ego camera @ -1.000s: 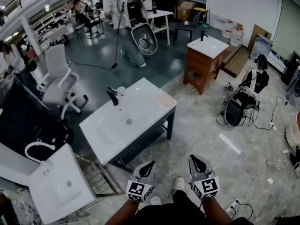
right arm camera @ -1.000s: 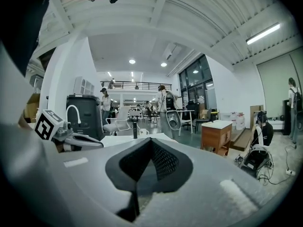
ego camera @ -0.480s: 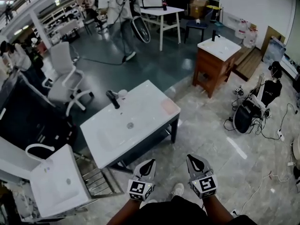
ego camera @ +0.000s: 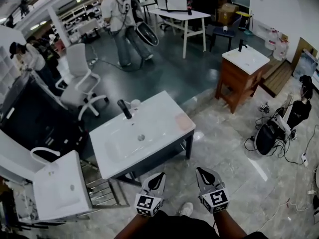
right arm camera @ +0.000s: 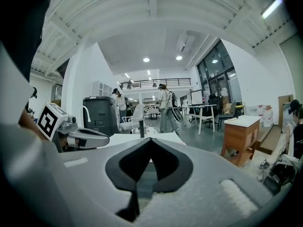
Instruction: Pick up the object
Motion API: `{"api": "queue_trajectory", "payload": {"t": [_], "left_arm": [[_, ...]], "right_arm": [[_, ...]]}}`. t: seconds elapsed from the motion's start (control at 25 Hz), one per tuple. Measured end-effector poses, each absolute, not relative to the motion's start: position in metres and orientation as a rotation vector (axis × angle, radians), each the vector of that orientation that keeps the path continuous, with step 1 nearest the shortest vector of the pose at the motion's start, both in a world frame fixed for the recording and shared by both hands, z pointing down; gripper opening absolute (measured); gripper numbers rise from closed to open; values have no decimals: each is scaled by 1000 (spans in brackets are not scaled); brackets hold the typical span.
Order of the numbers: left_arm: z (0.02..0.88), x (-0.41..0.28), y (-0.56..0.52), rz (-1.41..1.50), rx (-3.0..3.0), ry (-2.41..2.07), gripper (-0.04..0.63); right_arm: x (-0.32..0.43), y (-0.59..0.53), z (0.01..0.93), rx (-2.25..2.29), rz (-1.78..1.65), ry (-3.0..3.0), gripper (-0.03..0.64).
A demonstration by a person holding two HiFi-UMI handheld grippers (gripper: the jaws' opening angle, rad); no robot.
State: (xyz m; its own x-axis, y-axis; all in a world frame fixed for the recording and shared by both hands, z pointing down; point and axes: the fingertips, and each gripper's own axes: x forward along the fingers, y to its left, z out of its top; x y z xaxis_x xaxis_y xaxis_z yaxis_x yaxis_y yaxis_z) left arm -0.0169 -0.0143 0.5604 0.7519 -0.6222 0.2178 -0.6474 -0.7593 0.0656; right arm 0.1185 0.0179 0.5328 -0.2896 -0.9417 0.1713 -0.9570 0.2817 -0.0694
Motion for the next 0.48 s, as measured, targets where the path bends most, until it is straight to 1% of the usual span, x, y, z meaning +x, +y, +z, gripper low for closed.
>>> {"api": "queue_trajectory", "payload": {"t": [0.2,0.36,0.48], "left_arm": [[560,-18,-15,279,2780,-1064,18],[565,-26,-26,285,2748,-1096,18],[573,-32,-43,287,2726,-1096,18]], "right_arm": [[114,6,525,1770,310,-2476,3],[109,-12,528,1754,227,-2505,3],[101,-31,528,1736,232,-2515,3]]}}
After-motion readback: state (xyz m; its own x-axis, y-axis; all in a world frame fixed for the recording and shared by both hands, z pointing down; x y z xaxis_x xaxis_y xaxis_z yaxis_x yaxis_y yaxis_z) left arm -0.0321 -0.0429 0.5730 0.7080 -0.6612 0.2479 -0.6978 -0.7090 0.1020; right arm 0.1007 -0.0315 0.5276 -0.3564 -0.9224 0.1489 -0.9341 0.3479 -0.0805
